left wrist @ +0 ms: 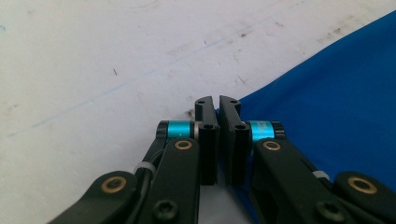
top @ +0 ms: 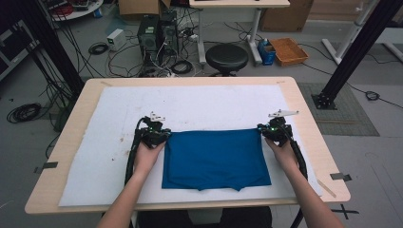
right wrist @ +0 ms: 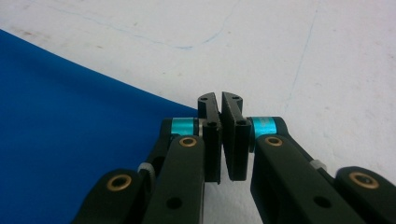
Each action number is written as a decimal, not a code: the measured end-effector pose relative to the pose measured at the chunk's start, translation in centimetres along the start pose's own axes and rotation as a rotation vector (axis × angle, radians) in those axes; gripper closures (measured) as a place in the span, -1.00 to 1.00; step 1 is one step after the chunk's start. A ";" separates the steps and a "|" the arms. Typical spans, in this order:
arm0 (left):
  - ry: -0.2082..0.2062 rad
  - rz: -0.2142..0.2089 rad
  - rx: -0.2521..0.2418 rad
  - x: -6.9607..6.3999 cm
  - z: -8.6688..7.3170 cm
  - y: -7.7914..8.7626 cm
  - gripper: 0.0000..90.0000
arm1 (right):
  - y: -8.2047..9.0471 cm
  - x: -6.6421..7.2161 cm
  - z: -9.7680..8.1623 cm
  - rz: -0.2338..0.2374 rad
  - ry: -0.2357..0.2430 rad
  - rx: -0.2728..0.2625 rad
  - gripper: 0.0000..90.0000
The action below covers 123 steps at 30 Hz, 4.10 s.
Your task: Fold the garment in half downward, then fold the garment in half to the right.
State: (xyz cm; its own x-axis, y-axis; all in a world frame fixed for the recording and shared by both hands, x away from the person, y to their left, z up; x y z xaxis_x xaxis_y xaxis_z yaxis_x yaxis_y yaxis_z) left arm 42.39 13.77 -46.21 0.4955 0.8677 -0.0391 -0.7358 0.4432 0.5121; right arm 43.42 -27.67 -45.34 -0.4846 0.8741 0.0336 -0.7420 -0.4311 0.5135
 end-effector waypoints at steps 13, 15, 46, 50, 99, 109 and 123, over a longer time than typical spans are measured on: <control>-0.010 0.006 0.006 0.3 0.5 -0.4 0.91 | -0.6 -0.3 0.5 0.001 0.006 -0.016 0.93; -0.018 0.014 -0.001 0.2 0.6 -0.3 0.90 | -0.4 -0.2 0.6 0.004 0.011 -0.025 0.88; -0.070 -0.175 -0.379 0.5 0.1 9.0 -0.01 | 7.4 -2.2 0.8 -0.008 -0.082 -0.253 -0.04; -0.035 -0.161 -0.375 0.8 0.5 9.2 -0.09 | 7.4 -2.1 0.9 -0.004 -0.075 -0.251 -0.04; 0.064 -0.169 -0.262 -3.9 -4.0 12.9 -0.25 | 6.6 -1.4 1.8 0.027 -0.063 -0.253 -0.04; 0.173 -0.126 -0.145 -5.9 -7.5 12.4 -0.09 | 6.2 -0.2 1.9 0.052 -0.028 -0.247 -0.04; 0.218 -0.054 -0.075 -7.5 -7.7 10.7 0.02 | 5.1 2.3 2.5 0.093 0.017 -0.243 -0.03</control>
State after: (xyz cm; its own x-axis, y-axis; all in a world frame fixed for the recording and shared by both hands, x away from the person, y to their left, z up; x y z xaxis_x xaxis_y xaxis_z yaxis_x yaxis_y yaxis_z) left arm 27.31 13.75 -47.03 0.4299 0.8666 -0.2531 -0.7470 0.4989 0.4394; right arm 39.68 -27.25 -40.51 -0.5619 0.8254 0.0550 -0.7827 -0.5520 0.2874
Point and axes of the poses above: each handheld gripper's, and its own axes: y roughly backward along the jaws, z roughly out of its top, x roughly to its left, the point moved 3 cm from there along -y, roughly forward along the jaws, and after that the axes turned 11 degrees about -x, right-handed, at the moved point
